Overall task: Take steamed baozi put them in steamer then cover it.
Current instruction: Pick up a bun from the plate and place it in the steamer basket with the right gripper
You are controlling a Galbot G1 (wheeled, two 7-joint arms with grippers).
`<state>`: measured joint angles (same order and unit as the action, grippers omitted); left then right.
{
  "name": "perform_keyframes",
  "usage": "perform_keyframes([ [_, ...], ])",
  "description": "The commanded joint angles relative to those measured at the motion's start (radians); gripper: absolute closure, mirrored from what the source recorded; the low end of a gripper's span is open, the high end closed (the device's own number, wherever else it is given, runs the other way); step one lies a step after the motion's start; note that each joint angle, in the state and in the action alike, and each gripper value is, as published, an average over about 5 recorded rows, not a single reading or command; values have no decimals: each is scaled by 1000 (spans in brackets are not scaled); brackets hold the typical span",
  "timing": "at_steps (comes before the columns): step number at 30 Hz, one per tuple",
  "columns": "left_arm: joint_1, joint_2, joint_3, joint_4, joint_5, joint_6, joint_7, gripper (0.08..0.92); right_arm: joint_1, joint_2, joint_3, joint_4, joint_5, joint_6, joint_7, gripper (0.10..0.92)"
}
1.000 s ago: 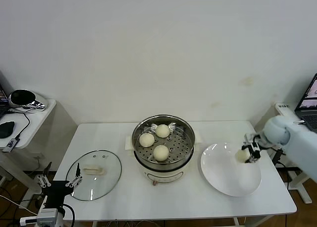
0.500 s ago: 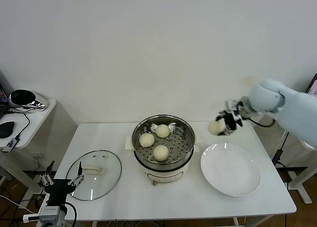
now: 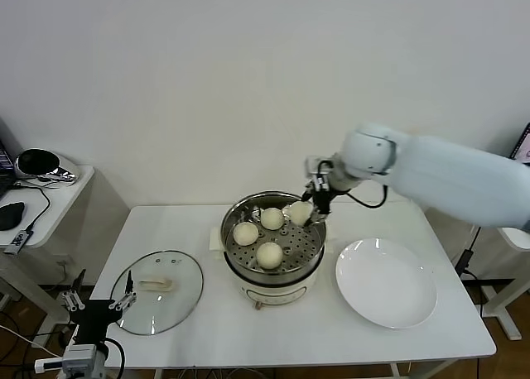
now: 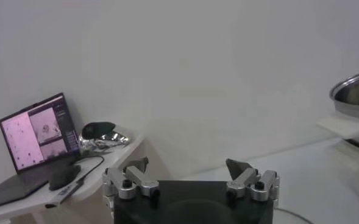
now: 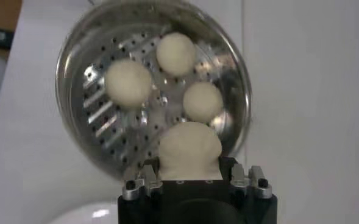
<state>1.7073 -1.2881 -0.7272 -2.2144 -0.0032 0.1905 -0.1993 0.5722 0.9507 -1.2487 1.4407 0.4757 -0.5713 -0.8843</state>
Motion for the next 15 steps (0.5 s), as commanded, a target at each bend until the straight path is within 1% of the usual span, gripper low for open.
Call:
perform_keyframes([
  [1, 0, -1, 0, -1, 0, -1, -1, 177, -56, 168, -52, -140, 33, -55, 32, 417],
  [9, -4, -2, -2, 3, -1, -1, -2, 177, -92, 169, -49, -160, -38, -64, 25, 417],
  [15, -5, -3, -2, 8, 0, -2, -2, 177, -109, 157, -35, -163, -54, -71, 23, 415],
])
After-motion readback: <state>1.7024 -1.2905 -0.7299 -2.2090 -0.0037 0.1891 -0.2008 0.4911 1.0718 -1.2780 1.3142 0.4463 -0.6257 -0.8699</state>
